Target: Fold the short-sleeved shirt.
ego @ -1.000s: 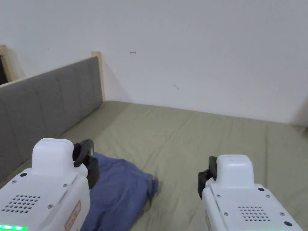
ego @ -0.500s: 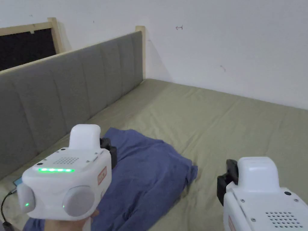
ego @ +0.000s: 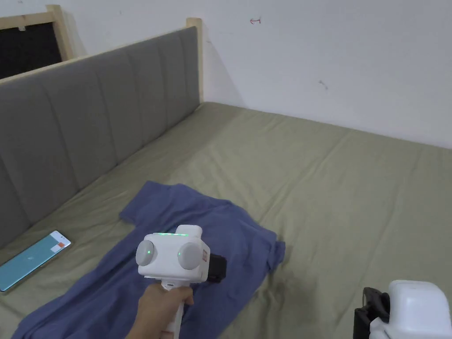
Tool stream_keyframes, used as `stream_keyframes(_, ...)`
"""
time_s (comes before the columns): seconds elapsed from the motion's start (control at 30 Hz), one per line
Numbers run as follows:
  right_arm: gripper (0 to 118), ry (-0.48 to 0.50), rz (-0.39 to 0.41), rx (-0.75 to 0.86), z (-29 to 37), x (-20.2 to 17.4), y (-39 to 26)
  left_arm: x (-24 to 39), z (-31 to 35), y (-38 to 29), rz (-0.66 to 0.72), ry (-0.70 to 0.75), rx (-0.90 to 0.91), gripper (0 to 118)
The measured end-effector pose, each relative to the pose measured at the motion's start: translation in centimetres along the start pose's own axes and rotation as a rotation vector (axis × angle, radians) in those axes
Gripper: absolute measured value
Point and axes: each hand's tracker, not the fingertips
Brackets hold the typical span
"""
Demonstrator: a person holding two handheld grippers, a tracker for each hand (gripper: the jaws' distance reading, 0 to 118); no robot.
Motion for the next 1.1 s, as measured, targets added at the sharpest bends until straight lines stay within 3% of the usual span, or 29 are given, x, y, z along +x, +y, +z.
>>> stream_keyframes(0.1,0,-0.004,-0.019,-0.037,-0.5,0.8,-0.7,0.7,-3.7,-1.1,-0.082,0.083,-0.08,96)
stream_keyframes(0.27,0,-0.031,-0.058,-0.082,-1.1,2.4,-1.7,1.1,-1.8,-1.4,-0.045,0.076,-0.039,65)
stream_keyframes(0.3,0,-0.033,-0.076,-0.09,-1.2,2.7,-1.9,0.7,-1.8,-1.4,-0.038,0.065,-0.042,49)
stream_keyframes(0.37,0,-0.029,-0.105,-0.097,-1.2,3.2,-2.0,0.0,-1.4,-1.0,-0.018,0.06,-0.049,2)
stream_keyframes(0.47,0,-0.053,-0.094,-0.101,-1.1,3.2,-2.2,-1.5,-0.1,-1.1,0.051,0.11,-0.001,2)
stream_keyframes(0.53,0,-0.057,-0.087,-0.105,-1.1,3.4,-2.4,-2.7,-0.3,-1.5,0.144,0.014,-0.021,2)
stream_keyframes(0.67,0,-0.052,-0.102,-0.123,-1.0,3.8,-2.6,-2.9,0.2,0.0,0.138,0.011,-0.046,2)
stream_keyframes(0.9,0,-0.085,-0.127,-0.11,-0.2,5.8,-2.2,-6.2,3.4,1.2,0.372,-0.228,-0.004,2)
stream_keyframes(1.03,0,-0.12,-0.169,-0.083,0.9,7.7,-1.5,-3.4,7.1,3.7,0.186,-0.138,0.096,2)
stream_keyframes(1.1,0,-0.148,-0.182,-0.061,1.8,8.8,-1.3,-1.3,8.9,4.8,0.175,-0.197,0.109,2)
